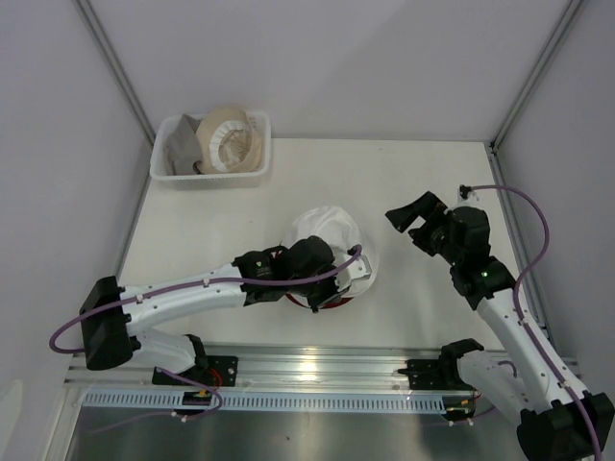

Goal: Stack the hats

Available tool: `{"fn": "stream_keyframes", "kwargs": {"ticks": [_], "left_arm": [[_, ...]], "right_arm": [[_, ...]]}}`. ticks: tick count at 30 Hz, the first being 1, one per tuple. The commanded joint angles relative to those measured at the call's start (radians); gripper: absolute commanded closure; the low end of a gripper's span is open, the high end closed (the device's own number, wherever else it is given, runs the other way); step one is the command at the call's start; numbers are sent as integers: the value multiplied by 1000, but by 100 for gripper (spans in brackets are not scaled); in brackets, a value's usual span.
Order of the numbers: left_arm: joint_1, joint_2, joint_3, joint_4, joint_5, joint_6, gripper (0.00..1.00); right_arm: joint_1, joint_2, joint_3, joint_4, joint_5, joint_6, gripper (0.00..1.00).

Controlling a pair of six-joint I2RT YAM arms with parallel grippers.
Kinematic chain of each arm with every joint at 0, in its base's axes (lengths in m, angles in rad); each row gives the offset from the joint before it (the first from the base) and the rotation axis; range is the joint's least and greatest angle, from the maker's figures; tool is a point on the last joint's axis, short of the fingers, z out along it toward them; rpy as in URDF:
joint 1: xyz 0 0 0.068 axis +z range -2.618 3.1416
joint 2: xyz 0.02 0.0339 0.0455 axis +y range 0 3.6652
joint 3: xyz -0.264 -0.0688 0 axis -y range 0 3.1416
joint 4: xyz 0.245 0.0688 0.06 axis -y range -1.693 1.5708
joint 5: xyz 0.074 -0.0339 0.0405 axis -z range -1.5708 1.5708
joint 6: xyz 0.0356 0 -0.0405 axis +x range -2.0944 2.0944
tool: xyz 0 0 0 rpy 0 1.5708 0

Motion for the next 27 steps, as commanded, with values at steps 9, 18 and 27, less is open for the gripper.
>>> {"fn": "stream_keyframes", "kwargs": {"ticks": [9, 18, 27], "left_arm": [[-14, -27, -7, 217, -65, -224, 99], [-14, 31, 13, 271, -128, -387, 99], [-14, 59, 36, 279, -89, -372, 99]], "right_arm": [[4, -204, -127, 10, -37, -27, 1], [4, -264, -222, 105, -126, 40, 1], [15, -230, -283, 274, -206, 170, 18]]}}
